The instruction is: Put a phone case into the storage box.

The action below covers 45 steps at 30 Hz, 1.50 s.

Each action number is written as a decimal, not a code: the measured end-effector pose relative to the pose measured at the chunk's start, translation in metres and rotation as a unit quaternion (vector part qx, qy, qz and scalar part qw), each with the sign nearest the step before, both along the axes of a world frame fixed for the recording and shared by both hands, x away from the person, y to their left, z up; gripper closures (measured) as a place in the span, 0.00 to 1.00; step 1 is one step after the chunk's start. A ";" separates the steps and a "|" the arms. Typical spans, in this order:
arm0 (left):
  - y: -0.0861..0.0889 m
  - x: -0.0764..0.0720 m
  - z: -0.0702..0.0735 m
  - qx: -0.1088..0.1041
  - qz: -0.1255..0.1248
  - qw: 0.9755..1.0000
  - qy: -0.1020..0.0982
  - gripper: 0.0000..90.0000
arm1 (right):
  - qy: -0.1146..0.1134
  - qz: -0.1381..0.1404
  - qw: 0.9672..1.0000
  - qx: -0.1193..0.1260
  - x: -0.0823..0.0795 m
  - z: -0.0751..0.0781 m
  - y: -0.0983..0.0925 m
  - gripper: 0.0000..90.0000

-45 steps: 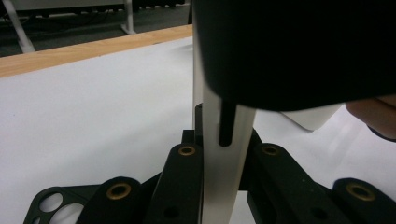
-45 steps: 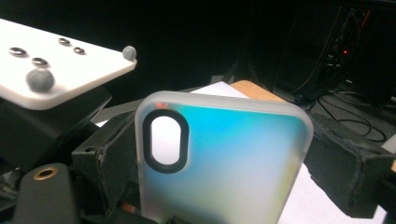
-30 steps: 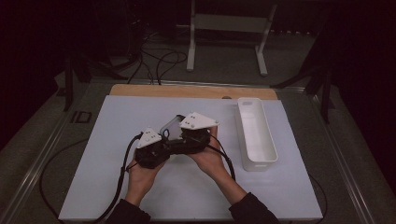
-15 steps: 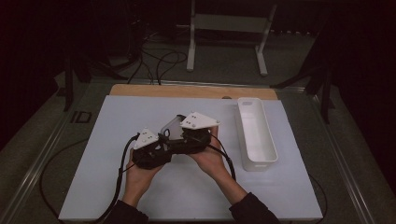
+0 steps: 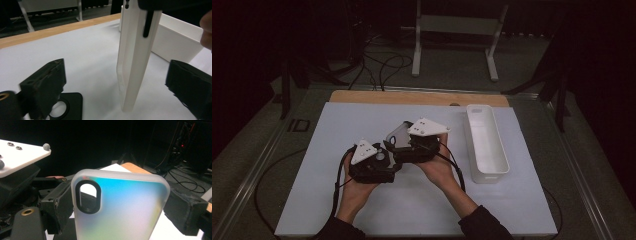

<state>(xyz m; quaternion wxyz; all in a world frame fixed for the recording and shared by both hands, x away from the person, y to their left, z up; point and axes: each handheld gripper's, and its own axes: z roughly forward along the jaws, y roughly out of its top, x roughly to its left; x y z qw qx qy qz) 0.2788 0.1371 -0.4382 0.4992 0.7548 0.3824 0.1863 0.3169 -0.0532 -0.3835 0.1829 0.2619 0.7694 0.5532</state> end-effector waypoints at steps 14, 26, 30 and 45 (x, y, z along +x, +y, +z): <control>0.017 -0.009 -0.005 0.010 0.005 1.000 -0.023 0.00 | 0.002 -0.011 1.000 0.001 0.009 0.006 -0.007 0.18; 0.036 -0.018 -0.016 0.015 0.013 0.999 -0.041 0.00 | 0.005 -0.025 1.000 0.000 0.021 0.012 -0.015 0.18; 0.042 -0.021 -0.020 0.018 0.013 0.999 -0.041 0.00 | 0.007 -0.030 1.000 0.000 0.025 0.014 -0.017 0.18; 0.065 -0.037 -0.040 0.026 0.014 0.999 -0.040 0.00 | 0.006 -0.057 0.998 -0.004 0.040 0.017 -0.027 0.18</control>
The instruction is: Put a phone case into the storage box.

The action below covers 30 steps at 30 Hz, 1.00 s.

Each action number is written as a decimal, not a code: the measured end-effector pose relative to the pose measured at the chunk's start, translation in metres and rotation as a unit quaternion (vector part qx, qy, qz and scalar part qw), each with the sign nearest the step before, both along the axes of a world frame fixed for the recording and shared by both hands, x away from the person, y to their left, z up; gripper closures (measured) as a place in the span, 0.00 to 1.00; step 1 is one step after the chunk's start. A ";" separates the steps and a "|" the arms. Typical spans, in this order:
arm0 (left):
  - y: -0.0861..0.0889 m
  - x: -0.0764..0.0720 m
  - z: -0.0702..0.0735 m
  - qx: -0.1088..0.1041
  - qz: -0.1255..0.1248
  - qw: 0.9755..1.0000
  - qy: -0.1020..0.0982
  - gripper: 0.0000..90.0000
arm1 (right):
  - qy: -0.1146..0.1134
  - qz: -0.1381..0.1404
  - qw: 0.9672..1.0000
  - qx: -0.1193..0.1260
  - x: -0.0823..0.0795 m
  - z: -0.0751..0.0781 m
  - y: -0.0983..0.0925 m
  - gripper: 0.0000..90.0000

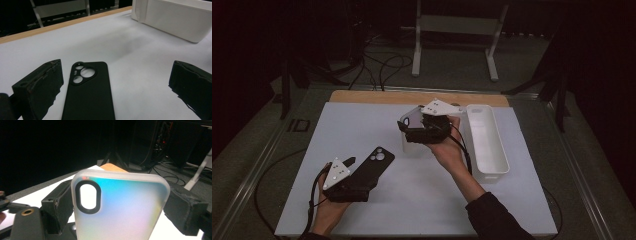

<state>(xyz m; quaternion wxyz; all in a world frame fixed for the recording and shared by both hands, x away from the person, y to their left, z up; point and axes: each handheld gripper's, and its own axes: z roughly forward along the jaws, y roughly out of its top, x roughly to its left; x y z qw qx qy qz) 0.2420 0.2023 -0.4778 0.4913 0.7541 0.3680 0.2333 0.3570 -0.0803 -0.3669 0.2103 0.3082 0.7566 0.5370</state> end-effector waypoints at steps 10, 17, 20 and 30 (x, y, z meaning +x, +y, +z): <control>0.006 -0.003 -0.006 0.009 0.002 1.000 -0.005 0.00 | 0.001 -0.023 1.000 0.000 0.012 0.001 -0.010 0.18; 0.014 -0.005 -0.008 0.006 0.013 1.000 -0.009 0.00 | 0.003 -0.034 0.999 0.001 0.018 0.001 -0.016 0.18; 0.016 -0.005 -0.009 0.006 0.014 1.000 -0.011 0.00 | 0.007 -0.052 0.999 0.009 0.026 0.001 -0.024 0.18; 0.015 -0.005 -0.011 0.012 0.012 1.000 -0.010 0.00 | 0.020 -0.083 0.996 0.019 0.041 0.002 -0.040 0.18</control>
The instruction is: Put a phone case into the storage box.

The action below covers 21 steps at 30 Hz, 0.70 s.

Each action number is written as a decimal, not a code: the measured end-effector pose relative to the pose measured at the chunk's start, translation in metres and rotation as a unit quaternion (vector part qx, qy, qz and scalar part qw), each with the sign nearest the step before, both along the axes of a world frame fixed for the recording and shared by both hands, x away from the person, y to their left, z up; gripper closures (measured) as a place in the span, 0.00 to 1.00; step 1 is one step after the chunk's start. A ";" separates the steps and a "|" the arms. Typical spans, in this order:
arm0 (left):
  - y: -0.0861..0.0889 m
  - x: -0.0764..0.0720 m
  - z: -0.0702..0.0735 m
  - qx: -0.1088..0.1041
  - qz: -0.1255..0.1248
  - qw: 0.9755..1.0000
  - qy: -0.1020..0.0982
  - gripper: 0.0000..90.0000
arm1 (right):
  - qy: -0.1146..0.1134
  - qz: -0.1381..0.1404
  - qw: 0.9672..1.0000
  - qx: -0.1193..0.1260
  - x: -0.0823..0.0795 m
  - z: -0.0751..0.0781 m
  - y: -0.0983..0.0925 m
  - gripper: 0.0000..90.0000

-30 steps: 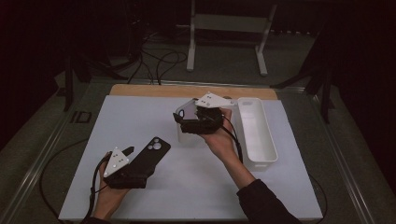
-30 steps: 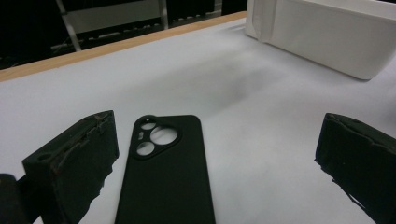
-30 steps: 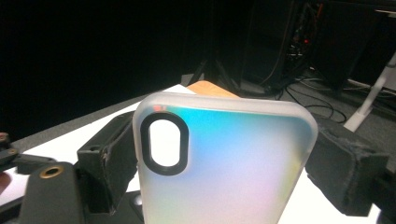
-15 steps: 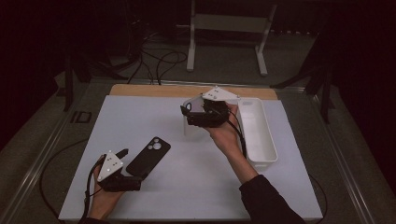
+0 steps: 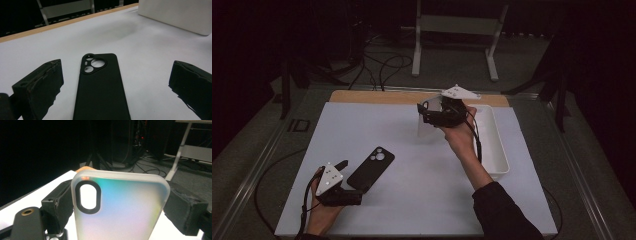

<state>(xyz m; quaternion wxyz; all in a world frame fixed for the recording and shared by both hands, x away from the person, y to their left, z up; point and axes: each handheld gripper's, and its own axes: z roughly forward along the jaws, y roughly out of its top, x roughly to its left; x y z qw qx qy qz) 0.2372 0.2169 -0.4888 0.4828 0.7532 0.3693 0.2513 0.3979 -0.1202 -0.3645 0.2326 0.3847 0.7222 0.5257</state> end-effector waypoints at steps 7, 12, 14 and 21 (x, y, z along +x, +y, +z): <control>-0.001 0.000 -0.001 0.002 0.000 1.000 0.001 0.00 | -0.001 -0.018 1.000 -0.008 0.009 0.003 -0.005 0.18; 0.000 0.000 0.000 0.002 0.001 1.000 0.000 0.00 | -0.005 -0.028 0.999 -0.016 0.015 0.004 -0.007 0.18; 0.000 0.000 0.000 0.002 0.002 1.000 0.000 0.00 | -0.004 -0.036 0.999 -0.022 0.020 0.004 -0.010 0.18; -0.001 0.000 0.000 0.001 0.002 1.000 0.000 0.00 | -0.007 -0.050 0.998 -0.029 0.028 0.006 -0.016 0.18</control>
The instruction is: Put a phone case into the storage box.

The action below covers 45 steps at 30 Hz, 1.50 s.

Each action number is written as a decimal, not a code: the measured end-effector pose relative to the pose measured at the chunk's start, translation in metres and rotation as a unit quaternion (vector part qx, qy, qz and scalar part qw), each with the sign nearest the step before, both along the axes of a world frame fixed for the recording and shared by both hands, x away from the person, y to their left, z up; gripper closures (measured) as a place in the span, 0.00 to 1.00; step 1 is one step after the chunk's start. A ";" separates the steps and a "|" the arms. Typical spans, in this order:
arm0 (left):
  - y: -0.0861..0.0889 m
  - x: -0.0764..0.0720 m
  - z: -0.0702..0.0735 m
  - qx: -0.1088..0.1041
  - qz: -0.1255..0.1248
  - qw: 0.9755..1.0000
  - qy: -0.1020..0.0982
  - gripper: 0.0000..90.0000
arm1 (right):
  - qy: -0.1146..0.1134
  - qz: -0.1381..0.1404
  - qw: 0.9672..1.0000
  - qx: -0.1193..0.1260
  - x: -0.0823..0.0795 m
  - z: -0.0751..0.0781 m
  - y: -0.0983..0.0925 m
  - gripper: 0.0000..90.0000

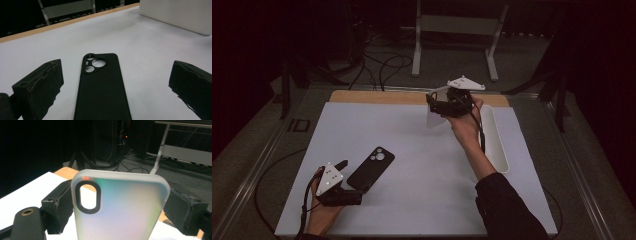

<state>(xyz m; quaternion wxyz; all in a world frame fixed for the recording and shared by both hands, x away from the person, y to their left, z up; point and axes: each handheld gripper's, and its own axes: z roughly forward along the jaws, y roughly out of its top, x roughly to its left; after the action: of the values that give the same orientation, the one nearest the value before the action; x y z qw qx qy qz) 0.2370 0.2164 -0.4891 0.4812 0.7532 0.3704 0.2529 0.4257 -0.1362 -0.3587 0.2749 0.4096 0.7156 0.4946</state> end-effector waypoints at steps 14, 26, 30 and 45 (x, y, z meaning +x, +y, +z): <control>0.000 0.000 0.000 0.000 0.000 1.000 0.001 0.00 | 0.003 -0.045 0.999 -0.014 0.019 0.001 -0.023 0.18; -0.001 0.000 0.000 -0.003 0.001 1.000 -0.001 0.00 | 0.008 -0.082 0.996 -0.021 0.030 0.002 -0.045 0.18; -0.001 0.000 0.000 -0.001 -0.001 1.000 0.000 0.00 | 0.011 -0.094 0.995 -0.023 0.034 0.000 -0.051 0.18; -0.001 -0.001 0.000 -0.003 0.000 1.000 -0.001 0.00 | 0.018 -0.137 0.990 -0.025 0.041 -0.001 -0.078 0.18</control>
<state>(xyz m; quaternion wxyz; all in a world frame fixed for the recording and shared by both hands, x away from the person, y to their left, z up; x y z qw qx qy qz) 0.2363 0.2153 -0.4892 0.4837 0.7517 0.3706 0.2522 0.4669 -0.2138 -0.3595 0.3373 0.5060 0.6697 0.4262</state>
